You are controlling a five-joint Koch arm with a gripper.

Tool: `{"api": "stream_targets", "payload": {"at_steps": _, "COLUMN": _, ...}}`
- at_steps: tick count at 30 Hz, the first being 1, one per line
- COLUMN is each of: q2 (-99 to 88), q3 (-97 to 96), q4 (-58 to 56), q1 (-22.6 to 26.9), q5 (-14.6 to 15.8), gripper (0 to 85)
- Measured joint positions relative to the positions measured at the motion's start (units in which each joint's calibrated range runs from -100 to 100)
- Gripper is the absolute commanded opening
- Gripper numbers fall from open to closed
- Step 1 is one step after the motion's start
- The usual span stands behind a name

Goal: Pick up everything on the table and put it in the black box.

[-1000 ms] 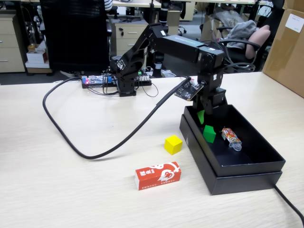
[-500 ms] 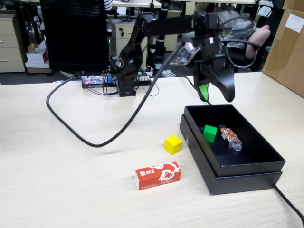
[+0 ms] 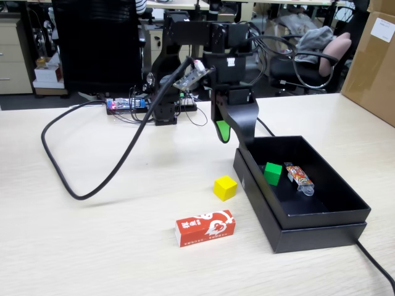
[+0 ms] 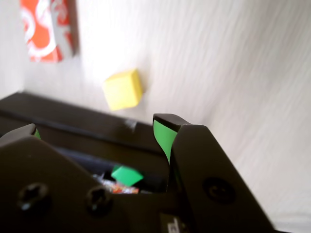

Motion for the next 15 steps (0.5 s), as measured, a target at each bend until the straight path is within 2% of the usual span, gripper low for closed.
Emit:
{"api": "stream_targets", "payload": {"at_steps": 5, "q2": 0.51, "q3": -6.76, "q4": 2.22, "q1": -0.68, "q5": -1.12, "gripper": 46.1}}
{"api": "stream_targets", "payload": {"at_steps": 15, "q2": 11.53, "q3": -5.39, "q4": 3.78, "q1": -1.07, "q5": -1.27, "gripper": 46.1}}
